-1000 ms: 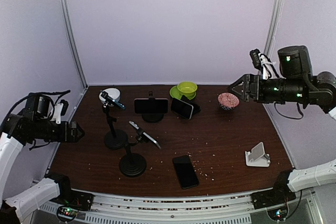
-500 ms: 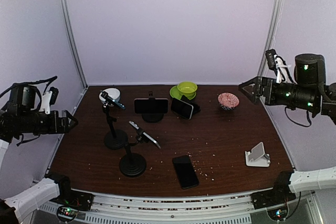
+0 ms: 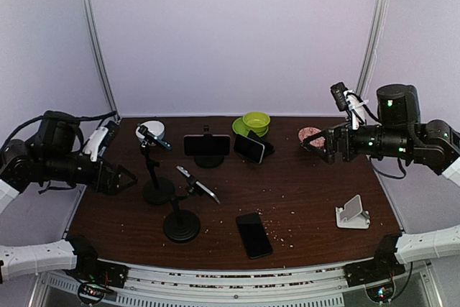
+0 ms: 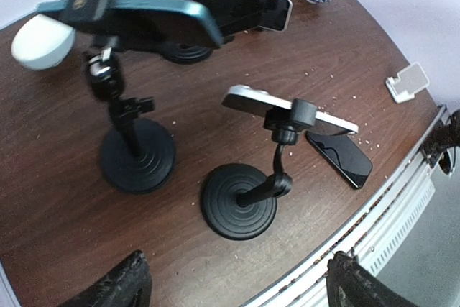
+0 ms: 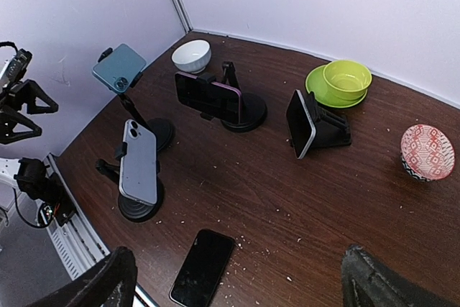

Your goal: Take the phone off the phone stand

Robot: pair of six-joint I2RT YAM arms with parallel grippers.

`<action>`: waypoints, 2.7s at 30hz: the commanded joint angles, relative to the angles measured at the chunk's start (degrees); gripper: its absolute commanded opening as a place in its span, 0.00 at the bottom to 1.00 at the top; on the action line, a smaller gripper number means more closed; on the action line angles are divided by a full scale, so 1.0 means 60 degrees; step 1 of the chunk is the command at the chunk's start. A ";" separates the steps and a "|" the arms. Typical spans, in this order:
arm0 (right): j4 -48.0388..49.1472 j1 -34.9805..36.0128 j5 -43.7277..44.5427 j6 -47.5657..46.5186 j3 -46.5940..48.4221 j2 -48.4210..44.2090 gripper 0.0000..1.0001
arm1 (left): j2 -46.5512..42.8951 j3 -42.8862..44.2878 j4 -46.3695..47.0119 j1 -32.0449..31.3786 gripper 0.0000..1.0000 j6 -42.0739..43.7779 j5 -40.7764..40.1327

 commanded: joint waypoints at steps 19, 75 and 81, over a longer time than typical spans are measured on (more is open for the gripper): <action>0.1708 0.0767 0.1287 -0.0949 -0.1094 0.0655 1.00 | 0.2877 -0.3624 0.8791 -0.2324 0.84 0.1628 -0.1157; 0.4481 0.3185 0.0629 -0.3035 -0.1894 0.2698 0.99 | 0.5294 -0.0980 0.7402 -0.3004 0.09 0.1181 -0.1023; 0.5897 0.4041 0.1715 -0.3261 -0.2082 0.3285 0.99 | 0.5163 -0.0216 0.6706 -0.3033 0.00 0.1025 -0.0797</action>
